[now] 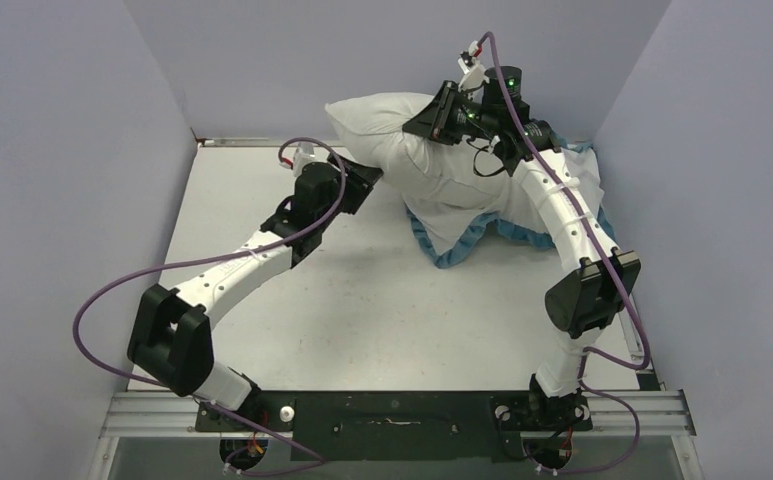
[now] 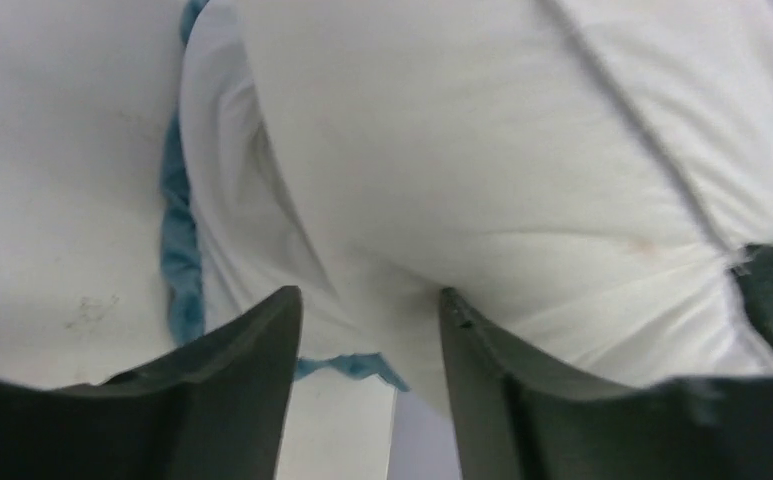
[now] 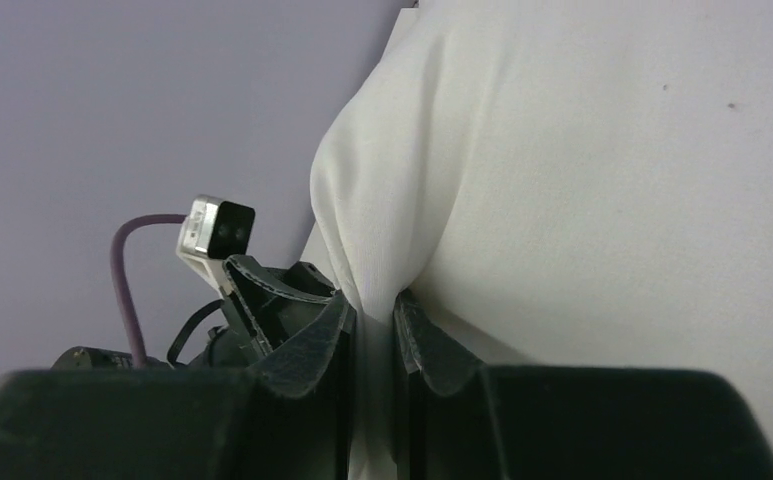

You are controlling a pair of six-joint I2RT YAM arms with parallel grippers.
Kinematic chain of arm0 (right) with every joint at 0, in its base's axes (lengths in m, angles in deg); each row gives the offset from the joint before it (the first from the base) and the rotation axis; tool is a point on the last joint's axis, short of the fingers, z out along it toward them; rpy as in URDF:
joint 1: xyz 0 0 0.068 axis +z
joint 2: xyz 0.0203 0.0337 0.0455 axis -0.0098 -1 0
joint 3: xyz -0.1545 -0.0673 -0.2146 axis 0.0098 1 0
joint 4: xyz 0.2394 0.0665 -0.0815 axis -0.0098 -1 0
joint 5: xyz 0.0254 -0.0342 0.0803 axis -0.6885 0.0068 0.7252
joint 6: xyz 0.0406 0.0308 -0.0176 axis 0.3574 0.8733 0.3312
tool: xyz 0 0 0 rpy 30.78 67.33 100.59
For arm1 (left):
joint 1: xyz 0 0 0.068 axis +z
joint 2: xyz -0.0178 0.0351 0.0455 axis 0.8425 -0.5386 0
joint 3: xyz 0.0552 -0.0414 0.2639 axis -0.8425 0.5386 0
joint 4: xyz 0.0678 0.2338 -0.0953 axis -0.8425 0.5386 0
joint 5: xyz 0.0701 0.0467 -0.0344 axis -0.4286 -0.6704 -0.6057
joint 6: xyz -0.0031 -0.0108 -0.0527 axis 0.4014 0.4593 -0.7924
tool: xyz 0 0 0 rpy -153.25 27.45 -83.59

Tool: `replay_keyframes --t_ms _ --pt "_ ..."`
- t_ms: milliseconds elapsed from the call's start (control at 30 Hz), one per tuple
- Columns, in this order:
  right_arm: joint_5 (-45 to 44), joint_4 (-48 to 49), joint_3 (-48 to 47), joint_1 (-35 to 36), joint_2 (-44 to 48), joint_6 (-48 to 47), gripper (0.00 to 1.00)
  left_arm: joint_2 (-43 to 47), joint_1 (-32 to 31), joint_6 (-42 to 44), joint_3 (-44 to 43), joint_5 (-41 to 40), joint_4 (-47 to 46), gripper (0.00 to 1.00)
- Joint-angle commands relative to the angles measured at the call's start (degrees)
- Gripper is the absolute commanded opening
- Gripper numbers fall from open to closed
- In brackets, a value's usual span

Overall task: Put the pillow into the pillowcase
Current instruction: Stuff the pillow into the pillowcase.

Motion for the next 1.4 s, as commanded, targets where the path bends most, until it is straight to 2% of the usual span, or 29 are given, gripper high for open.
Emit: replay_keyframes --t_ms 0,100,167,267,367,567,900,967,1133,1167,1367 --pt "-0.81 3.49 -3.40 0.38 5.33 -0.14 0.05 -1.69 -0.62 -4.97 4.42 6.32 6.32 0.56" --pt "-1.31 3.65 -3.76 0.38 5.06 0.23 0.05 -3.51 -2.71 -10.71 7.46 7.64 1.74 0.72" --pt "-1.67 3.89 -3.72 0.38 5.06 0.32 0.05 -6.24 -4.63 -12.53 6.72 9.09 0.08 0.78" --pt "-1.94 3.97 -3.72 0.38 5.06 0.27 0.05 -12.00 -6.79 -14.44 3.04 12.70 -1.18 0.82" --pt "-1.94 3.95 -3.73 0.38 5.06 0.27 0.05 -17.24 -8.57 -14.85 -0.93 11.97 1.94 0.82" --pt "-2.39 3.57 -2.95 0.38 5.40 0.23 0.05 -24.74 -10.40 -17.67 -5.61 6.58 9.42 0.67" --pt "-3.12 2.89 -2.66 0.30 5.85 -0.37 0.05 -38.36 -10.97 -18.74 -16.27 6.69 14.68 0.56" --pt "-3.42 2.70 -2.65 0.22 6.06 -0.59 0.05 -39.94 -10.93 -19.39 -17.53 6.31 15.45 0.46" --pt "-4.04 2.16 -2.51 -0.30 6.46 -1.00 0.05 -40.60 -10.65 -14.44 -21.24 4.48 17.22 0.04" --pt "-3.99 2.11 -2.44 -0.46 6.46 -1.03 0.05 -40.04 -10.56 -13.06 -21.37 3.90 17.00 0.00" --pt "-3.75 2.31 -1.81 -0.76 6.63 -1.02 0.05 -32.95 -10.47 -7.68 -18.41 -1.25 16.31 0.00"
